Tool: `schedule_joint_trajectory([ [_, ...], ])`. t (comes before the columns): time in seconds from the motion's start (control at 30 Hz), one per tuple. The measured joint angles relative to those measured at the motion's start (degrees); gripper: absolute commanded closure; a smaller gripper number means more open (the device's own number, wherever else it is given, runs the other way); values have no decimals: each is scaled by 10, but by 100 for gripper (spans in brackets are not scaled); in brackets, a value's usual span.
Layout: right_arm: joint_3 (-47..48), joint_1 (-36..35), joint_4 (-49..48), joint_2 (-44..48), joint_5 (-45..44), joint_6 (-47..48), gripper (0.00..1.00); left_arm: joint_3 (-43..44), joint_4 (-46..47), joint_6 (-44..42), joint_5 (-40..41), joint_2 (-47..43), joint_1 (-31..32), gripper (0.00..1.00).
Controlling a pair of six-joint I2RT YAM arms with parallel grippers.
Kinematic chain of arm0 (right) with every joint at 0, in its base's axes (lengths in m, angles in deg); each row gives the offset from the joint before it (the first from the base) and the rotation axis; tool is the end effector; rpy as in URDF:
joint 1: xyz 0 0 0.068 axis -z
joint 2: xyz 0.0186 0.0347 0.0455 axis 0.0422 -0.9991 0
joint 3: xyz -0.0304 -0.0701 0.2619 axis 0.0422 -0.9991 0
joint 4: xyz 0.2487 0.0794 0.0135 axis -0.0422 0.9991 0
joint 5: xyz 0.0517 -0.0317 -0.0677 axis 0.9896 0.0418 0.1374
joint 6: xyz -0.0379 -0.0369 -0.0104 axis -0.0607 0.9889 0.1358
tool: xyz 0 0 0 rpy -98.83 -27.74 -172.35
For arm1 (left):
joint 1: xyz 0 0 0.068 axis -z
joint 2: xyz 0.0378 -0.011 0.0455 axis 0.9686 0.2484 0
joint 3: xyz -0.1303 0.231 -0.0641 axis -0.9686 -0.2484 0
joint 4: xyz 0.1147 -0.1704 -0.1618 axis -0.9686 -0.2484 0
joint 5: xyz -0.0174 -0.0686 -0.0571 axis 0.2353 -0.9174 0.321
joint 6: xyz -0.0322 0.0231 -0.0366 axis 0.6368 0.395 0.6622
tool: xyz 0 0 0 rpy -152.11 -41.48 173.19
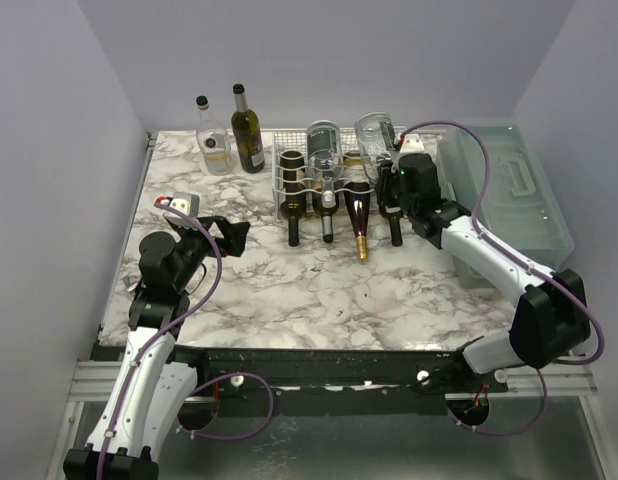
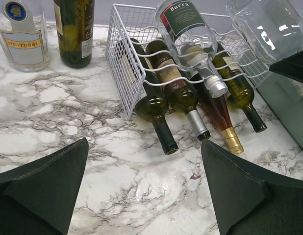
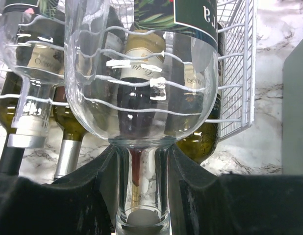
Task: Take the wine bottle off the wine rack
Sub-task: Pick up the wine bottle from the wine rack, then place the wine bottle at the center of the board.
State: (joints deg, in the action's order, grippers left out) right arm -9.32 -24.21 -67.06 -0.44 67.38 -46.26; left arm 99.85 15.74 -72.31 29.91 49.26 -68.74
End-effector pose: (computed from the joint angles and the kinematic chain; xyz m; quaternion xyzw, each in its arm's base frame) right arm 0.3058 0.1433 0.3008 -0.0505 0.8368 0.0666 0.5411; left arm 0.1578 -0.0288 0.3032 0.0394 0.7348 -0.2271 0.6379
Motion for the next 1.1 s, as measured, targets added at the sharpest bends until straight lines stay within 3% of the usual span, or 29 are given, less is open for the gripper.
schedule_joint_trajectory([
  [0.47,0,5,74,89,70,77,100,0,0,-1,-2,0,0,1],
  [1.1,17,6,282,151,270,269,100,0,-6,-3,-2,0,0,1],
])
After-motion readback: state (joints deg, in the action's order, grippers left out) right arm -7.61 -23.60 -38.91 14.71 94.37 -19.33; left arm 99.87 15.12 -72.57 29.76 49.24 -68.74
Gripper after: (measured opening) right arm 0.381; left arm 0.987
